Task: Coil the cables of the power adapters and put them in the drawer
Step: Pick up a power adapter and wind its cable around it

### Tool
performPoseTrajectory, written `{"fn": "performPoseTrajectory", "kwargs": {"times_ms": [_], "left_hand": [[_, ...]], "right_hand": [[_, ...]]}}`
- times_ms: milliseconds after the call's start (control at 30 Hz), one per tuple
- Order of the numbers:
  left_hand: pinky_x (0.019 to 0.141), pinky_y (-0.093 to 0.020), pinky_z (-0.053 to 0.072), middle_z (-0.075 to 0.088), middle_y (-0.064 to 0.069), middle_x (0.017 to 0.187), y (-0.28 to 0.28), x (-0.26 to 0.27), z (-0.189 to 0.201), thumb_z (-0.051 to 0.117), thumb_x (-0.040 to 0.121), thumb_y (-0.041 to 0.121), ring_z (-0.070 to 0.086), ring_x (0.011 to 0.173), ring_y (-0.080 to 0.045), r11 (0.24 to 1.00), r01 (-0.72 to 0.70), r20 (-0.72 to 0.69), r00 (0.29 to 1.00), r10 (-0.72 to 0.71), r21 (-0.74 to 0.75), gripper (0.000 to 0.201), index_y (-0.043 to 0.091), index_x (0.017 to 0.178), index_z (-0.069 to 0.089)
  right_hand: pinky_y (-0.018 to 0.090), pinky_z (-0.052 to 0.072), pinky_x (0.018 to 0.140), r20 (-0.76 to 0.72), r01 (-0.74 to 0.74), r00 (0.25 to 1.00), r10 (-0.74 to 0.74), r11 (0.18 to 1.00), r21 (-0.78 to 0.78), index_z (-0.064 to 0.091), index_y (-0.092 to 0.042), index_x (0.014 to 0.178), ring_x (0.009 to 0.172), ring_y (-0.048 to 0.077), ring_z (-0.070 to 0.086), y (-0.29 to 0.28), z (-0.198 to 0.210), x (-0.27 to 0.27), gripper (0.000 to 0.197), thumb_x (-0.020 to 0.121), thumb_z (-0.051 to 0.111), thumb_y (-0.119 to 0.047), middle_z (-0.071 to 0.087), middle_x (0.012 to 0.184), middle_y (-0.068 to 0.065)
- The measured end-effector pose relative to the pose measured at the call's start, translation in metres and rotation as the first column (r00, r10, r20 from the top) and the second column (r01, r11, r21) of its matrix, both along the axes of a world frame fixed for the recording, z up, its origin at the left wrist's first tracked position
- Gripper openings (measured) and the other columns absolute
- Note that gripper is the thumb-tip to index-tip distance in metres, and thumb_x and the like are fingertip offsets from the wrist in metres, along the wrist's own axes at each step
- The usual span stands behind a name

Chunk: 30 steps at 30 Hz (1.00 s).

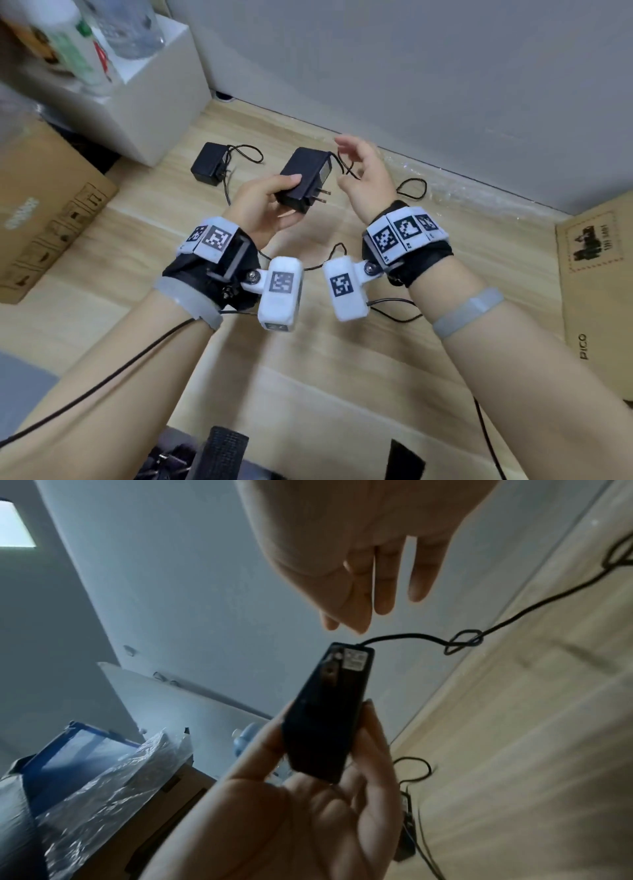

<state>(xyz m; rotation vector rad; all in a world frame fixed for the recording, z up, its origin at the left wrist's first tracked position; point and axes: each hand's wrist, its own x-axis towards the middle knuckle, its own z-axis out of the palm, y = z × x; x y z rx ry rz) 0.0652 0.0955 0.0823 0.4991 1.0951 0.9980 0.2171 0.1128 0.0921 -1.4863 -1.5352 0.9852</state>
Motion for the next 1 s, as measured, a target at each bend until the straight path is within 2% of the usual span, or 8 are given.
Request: {"fn": "performPoseTrajectory", "kwargs": {"times_ms": [133, 200, 333, 500, 633, 733, 833, 1000], "left_hand": [[0.057, -0.024, 0.053, 0.056, -0.006, 0.088, -0.017, 0.006, 0.030, 0.049, 0.089, 0.016, 0.058, 0.072, -0.016, 0.999, 0.026, 0.238, 0.971, -0.035, 0.040, 0.014, 0.008, 0.100, 0.053], [0.055, -0.024, 0.053, 0.056, -0.009, 0.088, -0.022, 0.009, 0.044, 0.045, 0.090, 0.017, 0.056, 0.074, -0.018, 0.998, 0.008, 0.375, 0.926, -0.032, 0.065, 0.017, 0.007, 0.101, 0.053], [0.057, -0.022, 0.055, 0.063, -0.013, 0.090, -0.028, 0.014, 0.062, 0.040, 0.094, 0.019, 0.065, 0.075, -0.020, 0.995, -0.001, 0.517, 0.854, -0.051, 0.099, 0.022, 0.005, 0.098, 0.057], [0.055, -0.019, 0.051, 0.061, -0.004, 0.085, -0.033, 0.024, 0.064, 0.052, 0.092, 0.016, 0.060, 0.071, -0.013, 0.971, 0.069, 0.244, 0.962, -0.126, 0.231, 0.013, 0.010, 0.103, 0.056], [0.057, -0.023, 0.051, 0.062, -0.002, 0.085, -0.036, 0.030, 0.061, 0.055, 0.089, 0.008, 0.061, 0.066, -0.011, 0.945, 0.066, 0.121, 0.987, -0.110, 0.320, 0.032, 0.013, 0.121, 0.051], [0.061, -0.024, 0.052, 0.059, -0.003, 0.096, -0.038, 0.032, 0.062, 0.054, 0.089, 0.004, 0.059, 0.072, -0.014, 0.929, 0.073, 0.078, 0.991, -0.109, 0.363, 0.038, 0.019, 0.123, 0.047], [0.064, -0.024, 0.050, 0.058, -0.002, 0.100, -0.040, 0.032, 0.063, 0.060, 0.086, 0.005, 0.057, 0.073, -0.014, 0.891, 0.132, -0.022, 0.991, -0.135, 0.434, 0.043, 0.019, 0.124, 0.045], [0.064, -0.020, 0.051, 0.054, -0.001, 0.105, -0.043, 0.034, 0.061, 0.065, 0.074, 0.010, 0.057, 0.079, -0.011, 0.820, 0.202, -0.217, 0.971, -0.097, 0.535, 0.056, 0.017, 0.126, 0.046]], "right_hand": [[0.035, 0.044, 0.098, -0.026, -0.044, 0.999, 0.044, 0.999, 0.009, 0.058, -0.026, 0.103, 0.095, 0.012, 0.058, -0.011, 0.018, 0.003, 0.029, 0.083, 0.046, -0.009, 0.061, 0.094, -0.005], [0.031, 0.048, 0.085, -0.026, -0.071, 0.997, 0.072, 0.997, 0.017, 0.055, -0.030, 0.090, 0.075, 0.008, 0.060, -0.018, 0.025, 0.009, 0.026, 0.088, 0.043, -0.006, 0.060, 0.076, -0.005], [0.032, 0.044, 0.069, 0.153, -0.145, 0.977, 0.146, 0.989, -0.020, 0.052, -0.032, 0.096, 0.060, 0.013, 0.052, -0.035, 0.036, 0.015, 0.024, 0.097, 0.037, -0.013, 0.052, 0.059, -0.004], [0.026, 0.034, 0.062, 0.356, -0.225, 0.900, 0.253, 0.967, -0.117, 0.043, -0.028, 0.083, 0.058, 0.008, 0.039, -0.050, 0.047, 0.010, 0.021, 0.099, 0.035, -0.016, 0.038, 0.062, -0.011], [0.023, 0.036, 0.058, 0.410, -0.248, 0.857, 0.311, 0.948, -0.200, 0.041, -0.020, 0.089, 0.072, 0.019, 0.045, -0.060, 0.059, 0.008, 0.011, 0.097, 0.038, -0.012, 0.039, 0.065, -0.009], [0.011, 0.032, 0.039, 0.328, -0.224, 0.892, 0.312, 0.934, -0.278, 0.042, -0.012, 0.096, 0.046, 0.008, 0.043, -0.066, 0.063, 0.006, 0.001, 0.094, 0.041, -0.012, 0.044, 0.061, -0.002], [0.023, 0.028, 0.042, 0.214, -0.205, 0.932, 0.291, 0.915, -0.348, 0.045, -0.010, 0.100, 0.042, 0.012, 0.035, -0.068, 0.063, 0.006, 0.010, 0.091, 0.048, -0.012, 0.045, 0.059, 0.002], [0.025, 0.026, 0.042, -0.003, -0.234, 0.966, 0.257, 0.874, -0.426, 0.046, -0.010, 0.108, 0.035, 0.012, 0.032, -0.075, 0.065, 0.006, 0.017, 0.091, 0.048, -0.006, 0.038, 0.046, 0.000]]}}
